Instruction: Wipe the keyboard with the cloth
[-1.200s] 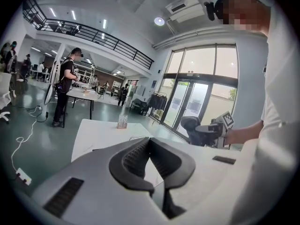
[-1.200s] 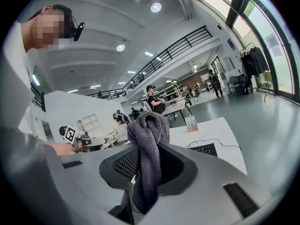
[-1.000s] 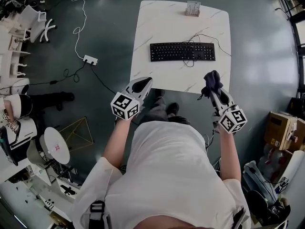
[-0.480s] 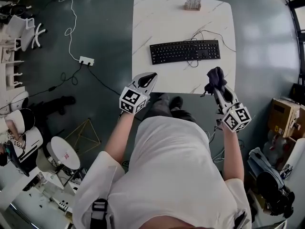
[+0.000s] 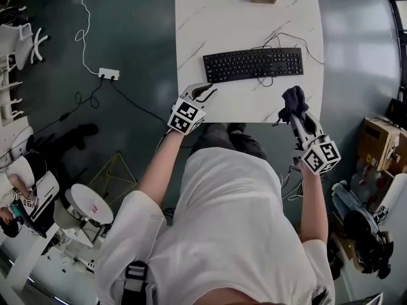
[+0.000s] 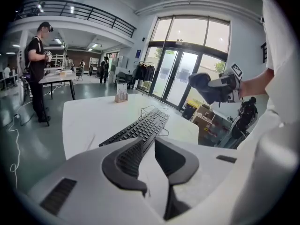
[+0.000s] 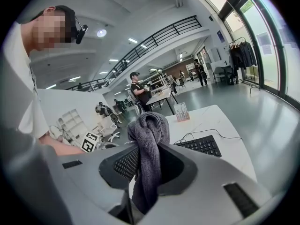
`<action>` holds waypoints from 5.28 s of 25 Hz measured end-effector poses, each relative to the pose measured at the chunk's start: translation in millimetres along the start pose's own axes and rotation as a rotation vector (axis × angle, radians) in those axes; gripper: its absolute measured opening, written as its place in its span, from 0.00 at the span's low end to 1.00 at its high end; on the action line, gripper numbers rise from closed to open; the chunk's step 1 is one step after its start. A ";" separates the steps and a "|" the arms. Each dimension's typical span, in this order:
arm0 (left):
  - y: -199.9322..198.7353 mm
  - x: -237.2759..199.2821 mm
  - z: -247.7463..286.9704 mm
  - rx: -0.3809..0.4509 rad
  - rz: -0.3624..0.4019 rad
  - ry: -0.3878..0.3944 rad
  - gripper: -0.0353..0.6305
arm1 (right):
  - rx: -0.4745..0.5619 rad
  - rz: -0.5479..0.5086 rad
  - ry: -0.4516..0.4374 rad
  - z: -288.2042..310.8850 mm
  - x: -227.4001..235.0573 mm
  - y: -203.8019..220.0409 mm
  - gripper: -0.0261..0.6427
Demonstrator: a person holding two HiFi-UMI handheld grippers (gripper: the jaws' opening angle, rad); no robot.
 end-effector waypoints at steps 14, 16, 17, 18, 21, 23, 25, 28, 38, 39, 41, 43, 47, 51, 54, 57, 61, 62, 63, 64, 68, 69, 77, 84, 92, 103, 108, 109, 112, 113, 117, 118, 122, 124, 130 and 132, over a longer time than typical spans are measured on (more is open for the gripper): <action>32.4 -31.7 70.0 -0.193 -0.006 -0.010 0.38 | -0.041 0.050 0.051 6.8 -5.2 5.4 0.19; 36.2 -30.0 76.5 -0.207 0.001 -0.038 0.42 | -0.044 0.055 0.040 7.5 -2.1 5.3 0.19; 38.1 -28.7 80.3 -0.217 0.005 -0.046 0.44 | -0.047 0.055 0.032 8.9 0.4 4.7 0.19; 40.2 -28.0 84.9 -0.228 0.007 -0.053 0.45 | -0.051 0.055 0.023 11.2 3.8 3.8 0.19; 45.7 -28.1 96.3 -0.264 0.028 -0.077 0.49 | -0.068 0.055 -0.003 20.2 13.3 -0.5 0.19; 47.2 -24.6 97.7 -0.284 0.058 -0.096 0.50 | -0.080 0.053 -0.018 23.0 16.4 -4.6 0.19; 48.2 -20.6 99.7 -0.301 0.095 -0.125 0.51 | -0.090 0.042 -0.030 25.1 25.1 -9.1 0.19; 52.5 -19.5 103.7 -0.323 0.156 -0.178 0.53 | -0.108 0.042 -0.040 31.6 42.2 -12.8 0.19; 54.5 -14.8 107.0 -0.325 0.246 -0.239 0.53 | -0.199 0.062 -0.030 54.8 103.9 -6.5 0.19; 54.5 -15.3 105.9 -0.323 0.245 -0.239 0.53 | -0.209 0.063 -0.026 58.5 111.0 -5.1 0.19; 54.2 -15.5 104.6 -0.325 0.243 -0.238 0.53 | -0.231 0.060 -0.013 66.0 128.1 -2.8 0.19; 54.3 -14.9 104.3 -0.331 0.239 -0.237 0.53 | -0.260 0.051 0.005 74.3 148.8 -1.1 0.19; 55.0 -13.3 106.8 -0.326 0.209 -0.234 0.53 | -0.342 0.008 0.044 93.8 197.8 2.6 0.19; 53.6 -17.0 108.6 -0.313 0.175 -0.226 0.53 | -0.409 -0.019 0.071 115.3 238.4 7.0 0.19; 51.5 -17.1 106.3 -0.320 0.171 -0.227 0.53 | -0.448 -0.045 0.070 128.5 252.5 5.7 0.19; 50.5 -17.0 106.6 -0.324 0.171 -0.229 0.54 | -0.461 -0.109 0.056 144.9 258.1 -3.8 0.19; 49.9 -17.1 107.4 -0.326 0.161 -0.229 0.53 | -0.509 -0.204 0.033 171.2 261.0 -10.5 0.19; 49.9 -17.6 107.4 -0.328 0.158 -0.231 0.53 | -0.531 -0.218 0.028 176.8 261.9 -7.5 0.19; 50.0 -17.7 107.1 -0.331 0.156 -0.233 0.53 | -0.545 -0.223 0.023 180.3 262.8 -4.1 0.19; 49.9 -17.4 106.8 -0.335 0.155 -0.235 0.53 | -0.550 -0.216 0.018 181.3 263.4 -1.6 0.19; 48.6 -15.6 106.5 -0.344 0.149 -0.243 0.53 | -0.548 -0.182 0.002 170.6 261.1 2.7 0.19; 48.7 -15.7 106.6 -0.346 0.147 -0.246 0.53 | -0.554 -0.182 -0.006 167.2 260.1 5.7 0.19; 48.8 -15.9 108.1 -0.360 0.132 -0.261 0.53 | -0.597 -0.137 -0.072 131.7 255.0 39.8 0.19; 50.7 -15.0 109.2 -0.371 0.119 -0.282 0.53 | -0.654 -0.101 -0.136 111.4 246.2 69.7 0.19; 50.3 -13.1 108.2 -0.381 0.123 -0.291 0.53 | -0.656 -0.094 -0.227 99.5 217.7 78.8 0.19; 47.7 -12.3 105.2 -0.340 0.148 -0.266 0.53 | -0.635 -0.028 -0.198 128.3 221.3 65.9 0.19; 48.8 -12.7 104.6 -0.326 0.157 -0.251 0.53 | -0.629 0.023 -0.185 143.5 226.7 50.7 0.19; 48.9 -12.8 104.5 -0.326 0.161 -0.246 0.53 | -0.626 0.027 -0.178 146.8 228.4 46.6 0.19; 49.4 -12.6 102.3 -0.320 0.168 -0.233 0.53 | -0.613 0.030 -0.154 156.9 232.4 34.6 0.19; 49.6 -12.6 101.4 -0.317 0.170 -0.229 0.53 | -0.605 0.037 -0.147 160.8 233.3 30.3 0.19; 50.1 -13.1 100.5 -0.304 0.172 -0.210 0.53 | -0.581 0.048 -0.122 178.9 237.5 13.5 0.19; 50.2 -13.2 100.4 -0.301 0.172 -0.206 0.53 | -0.576 0.040 -0.115 183.8 238.3 9.8 0.19; 50.9 -13.7 99.0 -0.292 0.179 -0.193 0.53 | -0.537 0.003 -0.081 202.2 238.2 -6.6 0.19; 50.8 -13.9 98.5 -0.289 0.182 -0.188 0.53 | -0.503 -0.005 -0.070 211.2 235.9 -17.2 0.19; 51.3 -14.0 98.3 -0.289 0.190 -0.178 0.53 | -0.449 -0.008 -0.085 235.4 219.8 -24.7 0.19; 51.1 -14.5 98.9 -0.286 0.187 -0.176 0.53 | -0.470 -0.016 -0.077 236.9 216.7 -15.1 0.19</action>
Point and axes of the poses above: the fingertips, and each gripper's own axes: z forward along the fingers, x to its right, y out of its underside, the point moved 8 cm from there along -z, backward along the fingers, and after that the axes turned 1 degree about x, right-handed, at the moved point
